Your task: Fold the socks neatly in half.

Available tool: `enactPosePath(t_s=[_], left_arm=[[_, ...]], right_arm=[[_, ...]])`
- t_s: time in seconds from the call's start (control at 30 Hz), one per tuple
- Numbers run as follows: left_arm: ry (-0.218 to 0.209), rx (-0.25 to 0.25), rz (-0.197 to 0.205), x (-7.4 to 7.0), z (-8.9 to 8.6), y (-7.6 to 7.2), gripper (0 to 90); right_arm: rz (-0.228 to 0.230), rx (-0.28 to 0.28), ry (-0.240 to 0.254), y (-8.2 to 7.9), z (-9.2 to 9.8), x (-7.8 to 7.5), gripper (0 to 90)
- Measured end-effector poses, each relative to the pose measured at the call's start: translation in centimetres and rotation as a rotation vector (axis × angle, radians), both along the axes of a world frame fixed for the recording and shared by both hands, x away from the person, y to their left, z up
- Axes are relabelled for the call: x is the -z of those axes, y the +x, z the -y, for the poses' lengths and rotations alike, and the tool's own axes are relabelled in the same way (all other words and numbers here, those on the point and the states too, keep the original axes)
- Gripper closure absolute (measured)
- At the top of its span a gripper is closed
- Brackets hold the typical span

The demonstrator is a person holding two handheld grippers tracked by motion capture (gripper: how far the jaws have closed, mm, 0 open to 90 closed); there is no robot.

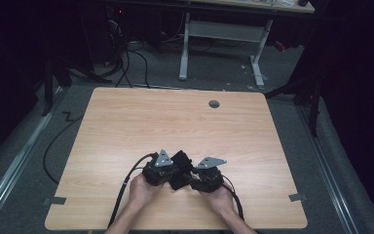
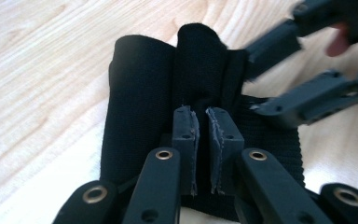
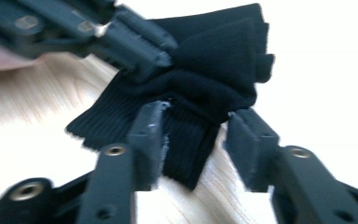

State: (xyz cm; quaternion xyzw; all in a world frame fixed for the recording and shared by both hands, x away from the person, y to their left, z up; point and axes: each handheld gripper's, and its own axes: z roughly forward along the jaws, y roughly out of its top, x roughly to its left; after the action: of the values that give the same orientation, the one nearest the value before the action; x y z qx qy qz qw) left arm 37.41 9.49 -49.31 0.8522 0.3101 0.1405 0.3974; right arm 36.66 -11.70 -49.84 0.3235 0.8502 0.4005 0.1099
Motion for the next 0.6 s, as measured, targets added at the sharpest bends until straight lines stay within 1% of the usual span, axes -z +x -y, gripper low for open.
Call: enactPosePath(t_s=[0.07, 0.13, 0.2, 0.23, 0.3, 0.33, 0.4, 0.47, 0.5, 0.6], left_arm=[[0.01, -0.001, -0.001, -0.2, 0.0, 0.3, 82.5], [0.021, 0.0, 0.01, -0.4, 0.1, 0.4, 82.6], [0.011, -0.002, 0.015, -0.8, -0.1, 0.3, 82.6], [0.008, 0.0, 0.022, -1.0, -0.2, 0.1, 82.5], [-0.005, 0.01, 0.038, -1.6, -0.4, -0.4, 82.4], [-0.009, 0.012, 0.048, -1.9, -0.4, -0.6, 82.3], [-0.013, 0.018, 0.055, -2.4, -0.6, -1.2, 82.2], [-0.001, 0.025, 0.058, -2.4, -0.5, -1.7, 82.1], [0.016, 0.03, 0.06, -2.3, -0.4, -2.0, 82.1], [0.042, 0.036, 0.058, -1.7, -0.1, -2.7, 82.0]], right_arm=[[0.01, -0.008, -0.015, -0.1, -0.2, -0.1, 64.4], [0.016, -0.015, -0.032, 0.0, -0.5, 0.0, 68.3], [0.019, -0.011, -0.051, 0.1, -0.8, 0.2, 68.6], [0.01, -0.005, -0.054, 0.2, -0.9, 0.2, 67.7], [-0.001, 0.004, -0.065, 0.5, -1.0, 0.1, 62.5], [0.0, 0.01, -0.068, 0.6, -1.0, 0.2, 60.2], [0.004, 0.022, -0.069, 0.6, -0.9, 0.2, 56.6], [0.018, 0.03, -0.076, 0.5, -1.0, 0.3, 54.5], [0.02, 0.034, -0.077, 0.4, -1.0, 0.3, 53.6], [0.02, 0.039, -0.071, 0.4, -0.9, 0.3, 52.9]])
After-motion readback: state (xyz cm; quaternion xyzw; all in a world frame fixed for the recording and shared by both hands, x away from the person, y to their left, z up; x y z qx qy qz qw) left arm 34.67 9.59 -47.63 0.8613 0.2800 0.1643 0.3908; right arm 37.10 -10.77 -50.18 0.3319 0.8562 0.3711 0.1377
